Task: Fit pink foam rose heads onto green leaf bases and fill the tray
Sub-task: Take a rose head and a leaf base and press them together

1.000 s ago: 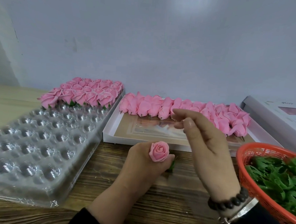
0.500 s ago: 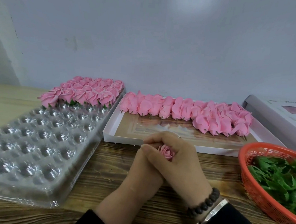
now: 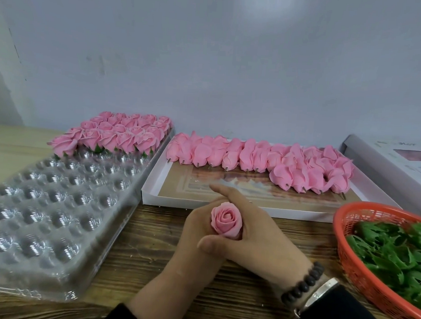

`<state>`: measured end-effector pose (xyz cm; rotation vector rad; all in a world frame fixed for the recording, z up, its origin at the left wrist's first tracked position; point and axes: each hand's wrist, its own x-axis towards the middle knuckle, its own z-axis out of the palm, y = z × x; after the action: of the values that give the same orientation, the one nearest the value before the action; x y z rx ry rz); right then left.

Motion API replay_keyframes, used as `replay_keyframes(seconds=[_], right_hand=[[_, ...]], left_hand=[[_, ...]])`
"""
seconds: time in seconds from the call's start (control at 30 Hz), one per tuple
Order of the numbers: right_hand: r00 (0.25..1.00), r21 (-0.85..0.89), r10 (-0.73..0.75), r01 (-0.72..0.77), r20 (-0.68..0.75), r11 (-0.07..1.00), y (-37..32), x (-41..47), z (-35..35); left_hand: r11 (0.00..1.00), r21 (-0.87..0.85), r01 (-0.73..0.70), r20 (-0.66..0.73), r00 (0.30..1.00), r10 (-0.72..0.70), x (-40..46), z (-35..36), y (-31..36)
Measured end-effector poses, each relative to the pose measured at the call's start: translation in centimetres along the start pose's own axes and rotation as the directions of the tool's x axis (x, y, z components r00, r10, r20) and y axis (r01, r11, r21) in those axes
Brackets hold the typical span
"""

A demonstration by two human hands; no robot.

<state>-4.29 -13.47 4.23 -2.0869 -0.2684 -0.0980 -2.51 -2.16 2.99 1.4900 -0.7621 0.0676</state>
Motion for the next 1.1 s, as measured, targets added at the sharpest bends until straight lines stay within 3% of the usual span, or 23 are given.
replay_keyframes(seconds=[0.1,0.23,0.37,0.47,0.67,0.87,1.0,1.1], right_hand=[[0.997,0.059,-0.057,0.060,-0.059,0.996,-0.3,-0.3,0.0],[0.938,0.128,-0.175,0.221,-0.300,0.967,-1.4,-0.4,0.7],[0.888,-0.053,-0.218,0.215,-0.404,0.975,-1.9,-0.4,2.0],[0.892,-0.154,-0.214,0.165,-0.397,0.974,-1.6,-0.4,2.4],[0.926,-0.074,-0.173,0.157,-0.335,0.985,-1.3,-0.3,2.1],[0.987,-0.150,-0.070,0.048,-0.146,0.988,-1.3,-0.4,1.0],[0.996,-0.227,-0.053,0.034,-0.078,0.973,-1.0,-0.1,0.5],[0.999,-0.191,-0.010,0.001,-0.046,0.982,-0.7,-0.1,0.3]], left_hand=[[0.998,0.060,0.037,0.012,0.999,-0.038,0.0,-0.2,0.0],[0.989,0.120,0.084,-0.073,0.994,-0.075,0.2,-0.1,0.2],[0.981,0.178,0.082,-0.051,0.996,-0.074,0.1,0.6,0.6],[0.985,0.084,0.148,-0.057,0.988,-0.143,0.0,0.8,0.6],[0.984,-0.134,0.114,-0.039,0.992,-0.120,-0.3,0.8,0.5],[0.996,-0.086,0.032,-0.107,0.993,-0.042,-0.3,0.6,-0.3],[0.998,-0.054,-0.011,-0.114,0.993,0.005,-0.1,0.5,-0.3],[1.000,-0.011,-0.028,-0.091,0.995,0.027,0.0,0.3,0.1]])
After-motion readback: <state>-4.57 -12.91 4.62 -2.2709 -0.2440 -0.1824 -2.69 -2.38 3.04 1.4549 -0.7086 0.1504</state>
